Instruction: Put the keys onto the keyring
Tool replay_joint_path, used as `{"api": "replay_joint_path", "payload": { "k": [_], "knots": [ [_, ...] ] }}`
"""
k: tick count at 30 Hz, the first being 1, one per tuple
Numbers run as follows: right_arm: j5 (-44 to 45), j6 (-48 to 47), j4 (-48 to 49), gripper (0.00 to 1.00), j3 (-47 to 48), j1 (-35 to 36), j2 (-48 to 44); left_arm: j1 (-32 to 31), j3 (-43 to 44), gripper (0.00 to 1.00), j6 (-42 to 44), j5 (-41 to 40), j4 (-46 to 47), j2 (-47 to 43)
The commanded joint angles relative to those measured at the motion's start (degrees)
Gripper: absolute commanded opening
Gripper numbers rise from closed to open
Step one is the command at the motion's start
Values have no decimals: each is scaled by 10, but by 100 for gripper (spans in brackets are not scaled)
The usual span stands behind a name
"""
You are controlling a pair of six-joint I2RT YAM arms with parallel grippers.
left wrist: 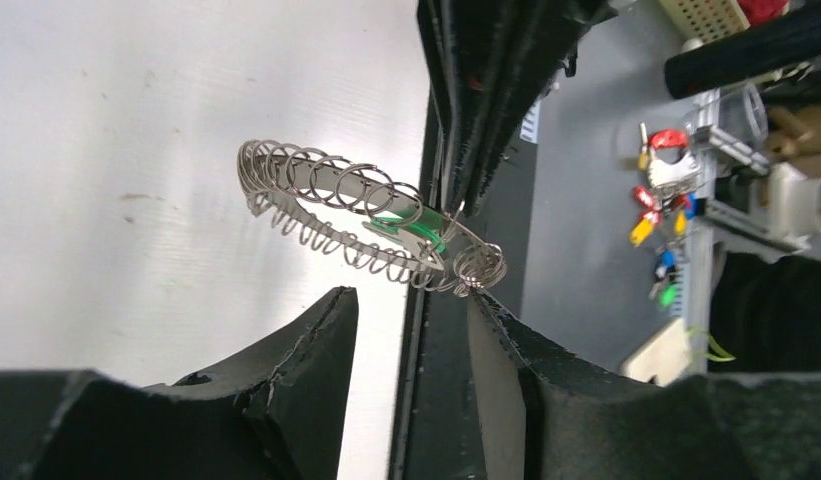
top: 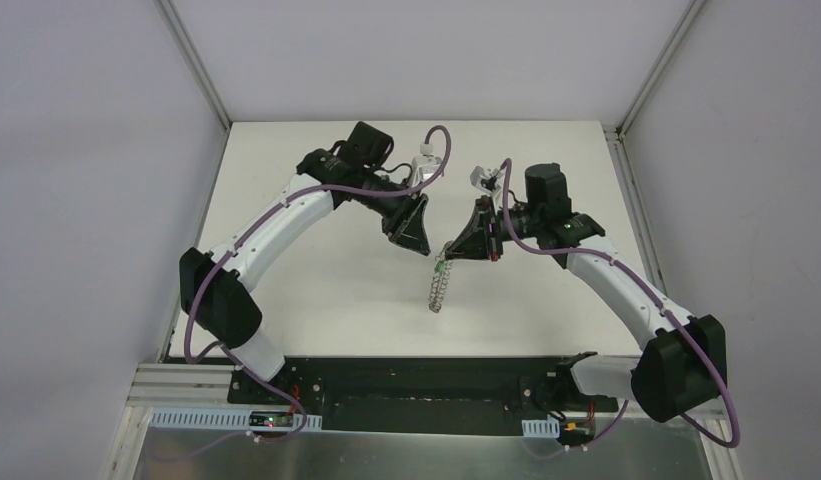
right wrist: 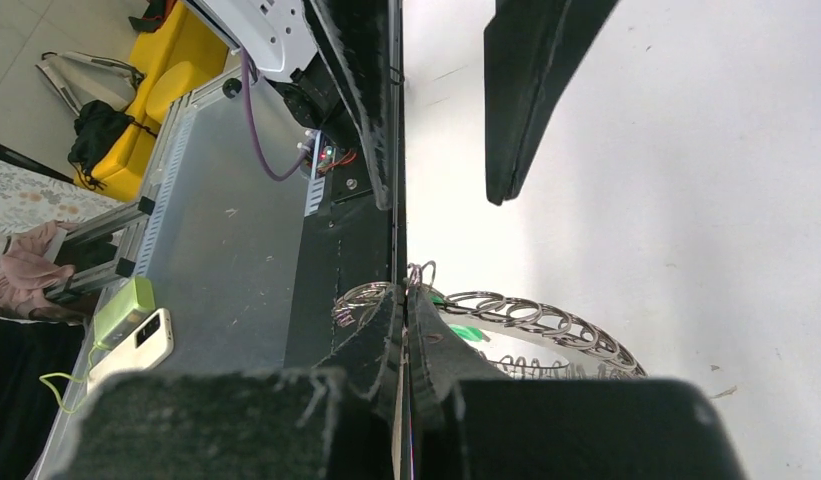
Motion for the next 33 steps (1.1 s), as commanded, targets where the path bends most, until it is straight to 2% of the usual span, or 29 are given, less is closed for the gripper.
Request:
{"api": "replay_joint_path", "payload": {
  "k": [1,6,13,20,33],
  "knots": [
    [-47,13,46,0,-3,-2,-15,-5,10,47,141,5,-26,-31],
    [-58,31,65,0,-8,-2,-11,-24,-14,47,204,11,-5,-35],
    [-66,60,97,0,-16,-2,-9,-28,-57,47,164,22,109,-40],
    [-61,64,107,0,-21,-2,-6,-38,-76,46,169,70,112,-40],
    [-56,63,107,0,-23,-3,0,-39,-89,41,169,78,116,-61]
  ]
}}
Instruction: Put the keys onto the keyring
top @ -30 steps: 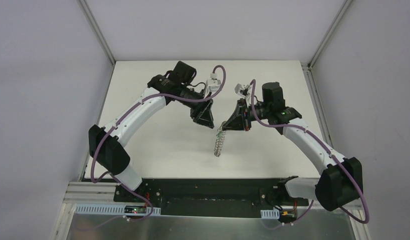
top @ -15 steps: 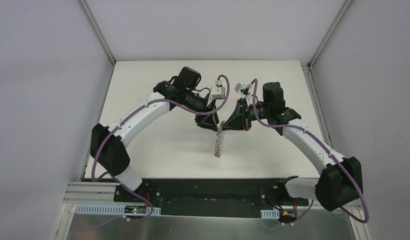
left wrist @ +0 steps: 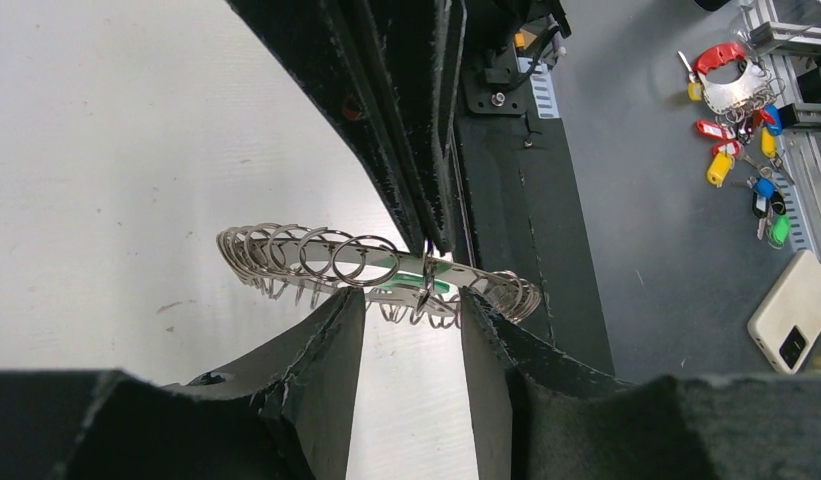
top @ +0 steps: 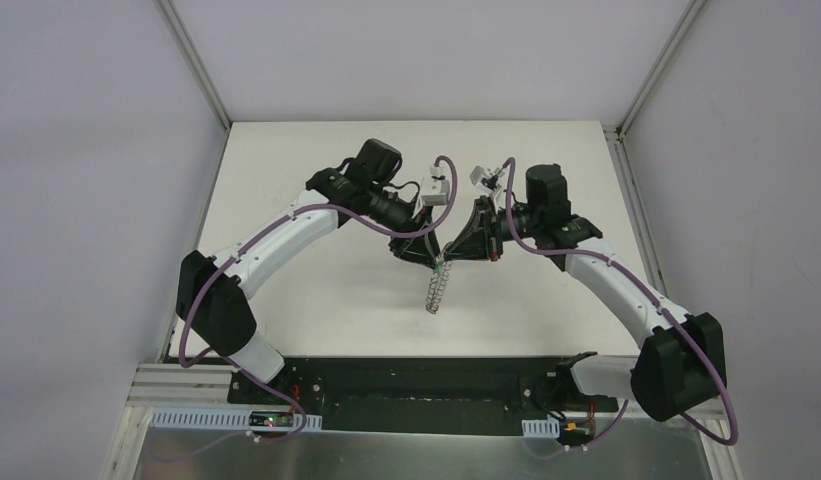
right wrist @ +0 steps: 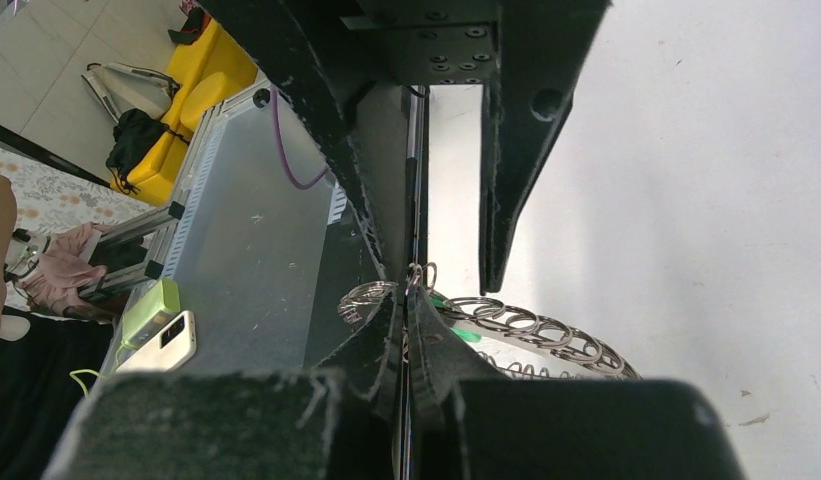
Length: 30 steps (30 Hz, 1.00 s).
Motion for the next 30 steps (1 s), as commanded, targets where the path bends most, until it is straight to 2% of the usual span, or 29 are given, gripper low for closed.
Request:
{"api": "replay_joint_path", "payload": {
  "k": [1,8,30],
  "knots": [
    [-22,1,30,0,0,-3,0,-4,-3,41,10,26,12,-33],
    [-22,2,30,0,0,-3,2,-4,-1,39,8,19,14,-39],
    [-17,2,30,0,-1,-4,3,-13,-10,15,-15,14,31,-28]
  ]
}}
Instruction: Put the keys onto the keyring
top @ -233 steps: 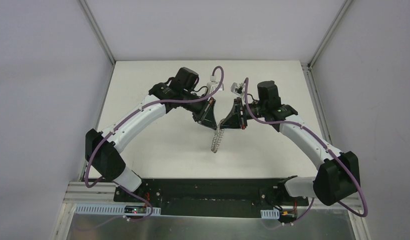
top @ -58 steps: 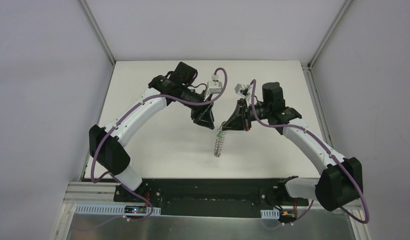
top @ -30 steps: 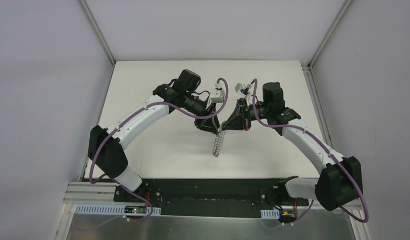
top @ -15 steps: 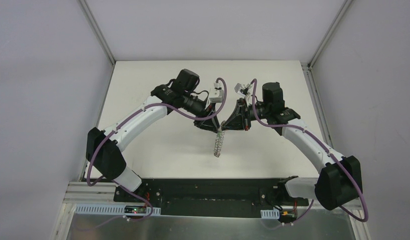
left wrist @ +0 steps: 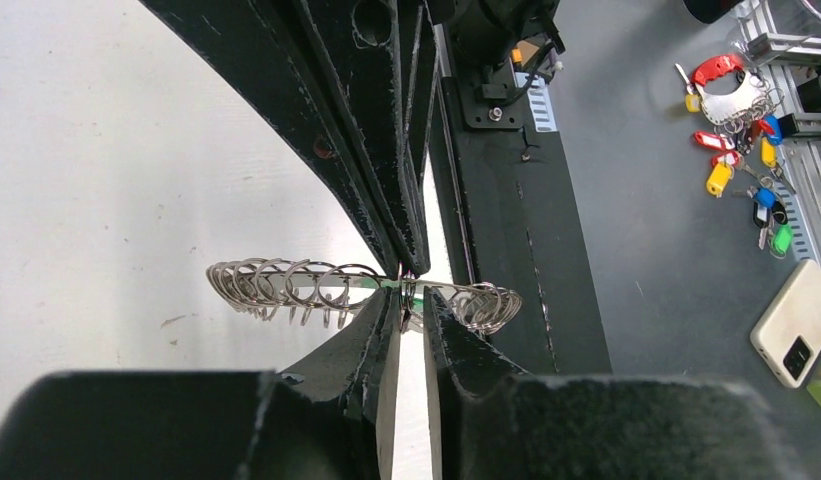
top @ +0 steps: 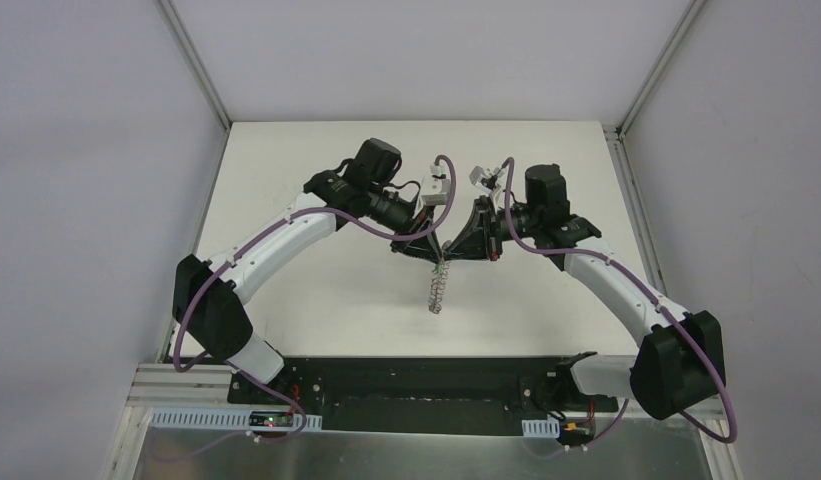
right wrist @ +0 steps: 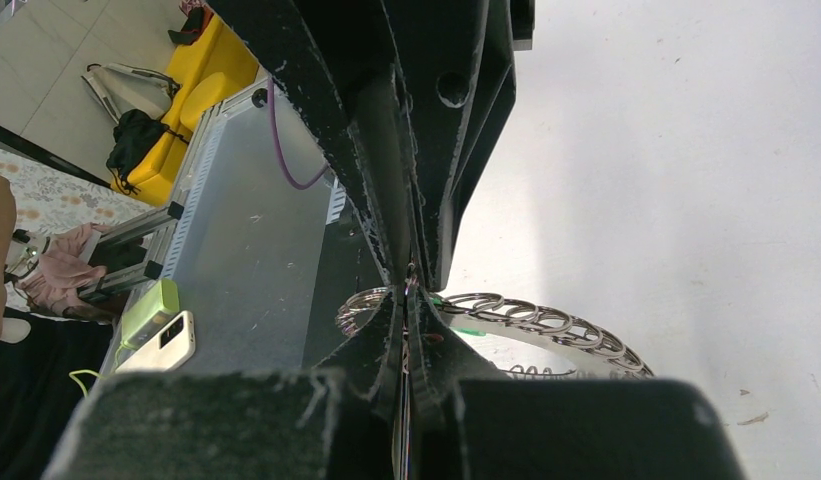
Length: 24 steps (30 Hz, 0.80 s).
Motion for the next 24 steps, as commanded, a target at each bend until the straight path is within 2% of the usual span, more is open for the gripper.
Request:
{"api": "replay_joint_path", "payload": {
  "k": [1,5,8,11,14,17,24],
  "knots": [
    [-17,3,26,0,0,-4,-2,-5,-5,13,10,13,2,-12],
    [-13,1,26,0,-1,-6,-1,-5,-1,0,11,4,-10,-16],
    [-1,-6,26,0,-4,-7,-5,-5,20,0,-8,-31,-38,-19],
    [13,-7,22,11,-2,-10,-11,-10,72,0,-15,-101,-117,-8],
    [18,-24,-12,25,16,-15,-17,-25,157,0,-4,-186,-237,23],
    [20,-26,-21,35,24,-18,-24,-38,222,0,-10,-235,-331,51],
    [2,8,-1,48,25,-28,-37,-48,244,0,-74,-239,-342,51]
  ]
}}
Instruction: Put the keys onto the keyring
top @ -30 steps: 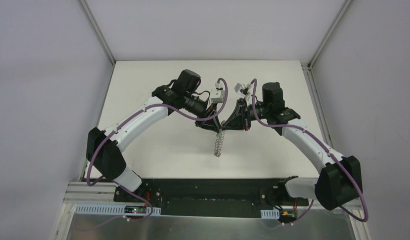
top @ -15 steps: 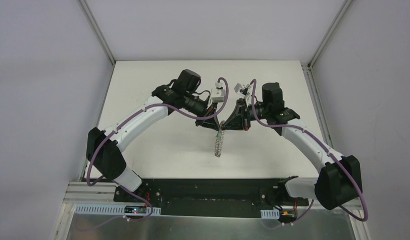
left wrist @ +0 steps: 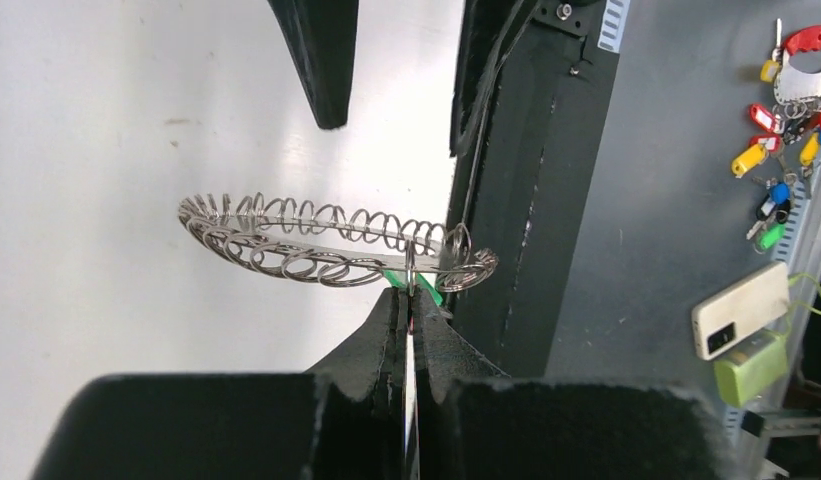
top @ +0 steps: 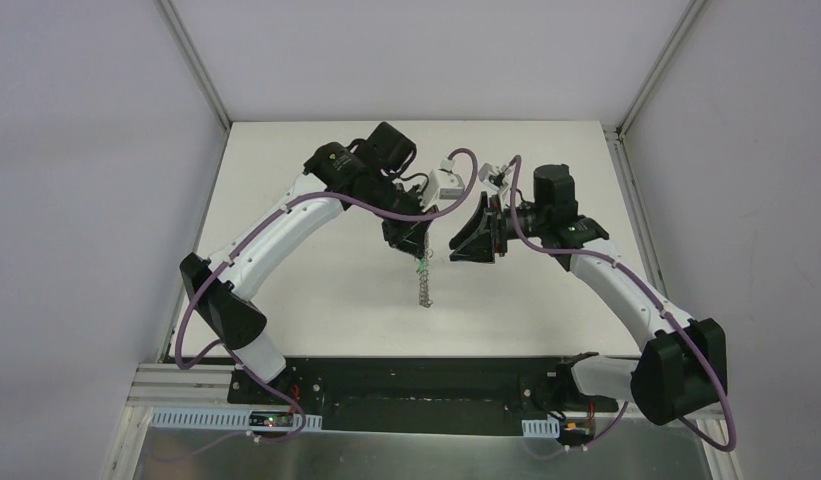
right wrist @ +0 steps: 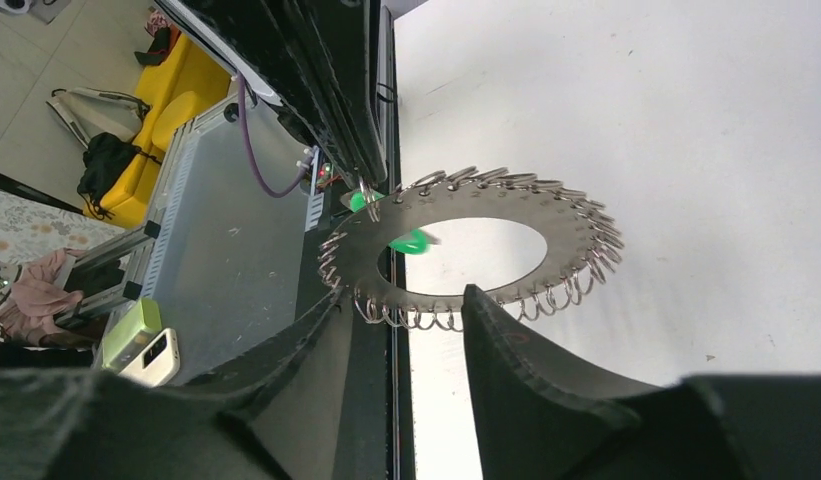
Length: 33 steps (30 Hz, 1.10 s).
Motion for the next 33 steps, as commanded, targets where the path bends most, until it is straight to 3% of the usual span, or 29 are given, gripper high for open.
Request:
{"api": "replay_joint_path", "payload": {
  "k": [1,9,13,29,33],
  "knots": [
    [-28,34,45,51,23,-6,-27,-7,27,0,-58,-16,-41,1],
    [-25,193,217,55,-21,-7,-28,-7,33,0,-168,46,-1,16],
    [-25,243,287,49,-43,-5,-25,-7,34,0,-189,56,8,24],
    [-63,271,340,33,-69,20,0,-7,41,0,-208,89,26,43],
    [-70,271,340,20,-68,27,4,-6,40,0,-208,90,28,45]
  ]
}}
